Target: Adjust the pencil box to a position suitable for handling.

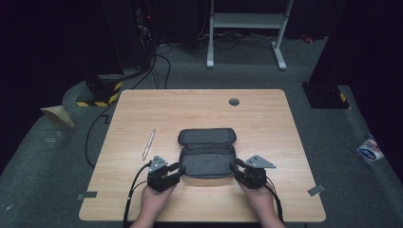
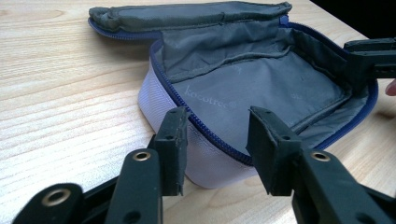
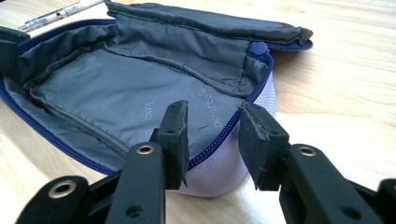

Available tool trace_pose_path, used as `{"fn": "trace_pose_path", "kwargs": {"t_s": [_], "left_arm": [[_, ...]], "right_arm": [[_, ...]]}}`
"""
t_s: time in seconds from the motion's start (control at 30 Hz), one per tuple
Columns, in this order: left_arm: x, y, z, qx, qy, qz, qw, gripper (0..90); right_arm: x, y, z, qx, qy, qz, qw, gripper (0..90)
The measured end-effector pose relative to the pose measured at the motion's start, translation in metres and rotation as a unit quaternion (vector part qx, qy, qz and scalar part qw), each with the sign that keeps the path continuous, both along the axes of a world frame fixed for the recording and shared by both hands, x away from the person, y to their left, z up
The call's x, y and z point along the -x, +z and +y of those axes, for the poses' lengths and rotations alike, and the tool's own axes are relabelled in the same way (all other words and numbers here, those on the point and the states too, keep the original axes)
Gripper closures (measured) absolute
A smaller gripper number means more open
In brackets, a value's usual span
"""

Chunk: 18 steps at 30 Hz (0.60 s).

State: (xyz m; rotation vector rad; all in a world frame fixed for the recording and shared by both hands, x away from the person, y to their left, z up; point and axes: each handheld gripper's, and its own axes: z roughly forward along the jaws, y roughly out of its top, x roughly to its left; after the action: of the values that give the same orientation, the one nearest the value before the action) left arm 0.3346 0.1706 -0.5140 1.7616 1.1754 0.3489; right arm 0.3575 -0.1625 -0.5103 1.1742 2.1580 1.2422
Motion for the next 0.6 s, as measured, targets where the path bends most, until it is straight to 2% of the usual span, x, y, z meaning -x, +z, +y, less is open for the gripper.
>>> {"fn": "trace_pose_path", "kwargs": {"t_s": [0.27, 0.5, 0.6], "left_arm": [[0.0019, -0.0002, -0.0002, -0.002, -0.004, 0.001, 1.0, 62.5], [0.0044, 0.001, 0.0046, 0.005, 0.0, -0.002, 1.0, 62.2], [0.0046, 0.0017, 0.0055, 0.007, 0.002, -0.005, 1.0, 58.9]], "right_arm": [[-0.0005, -0.002, 0.0039, 0.003, 0.007, 0.0, 1.0, 63.7], [0.0019, 0.0005, 0.0034, -0.005, 0.011, -0.002, 0.9999, 62.9], [0.0025, 0.0038, 0.0023, -0.011, 0.01, -0.003, 0.9999, 62.6]]}}
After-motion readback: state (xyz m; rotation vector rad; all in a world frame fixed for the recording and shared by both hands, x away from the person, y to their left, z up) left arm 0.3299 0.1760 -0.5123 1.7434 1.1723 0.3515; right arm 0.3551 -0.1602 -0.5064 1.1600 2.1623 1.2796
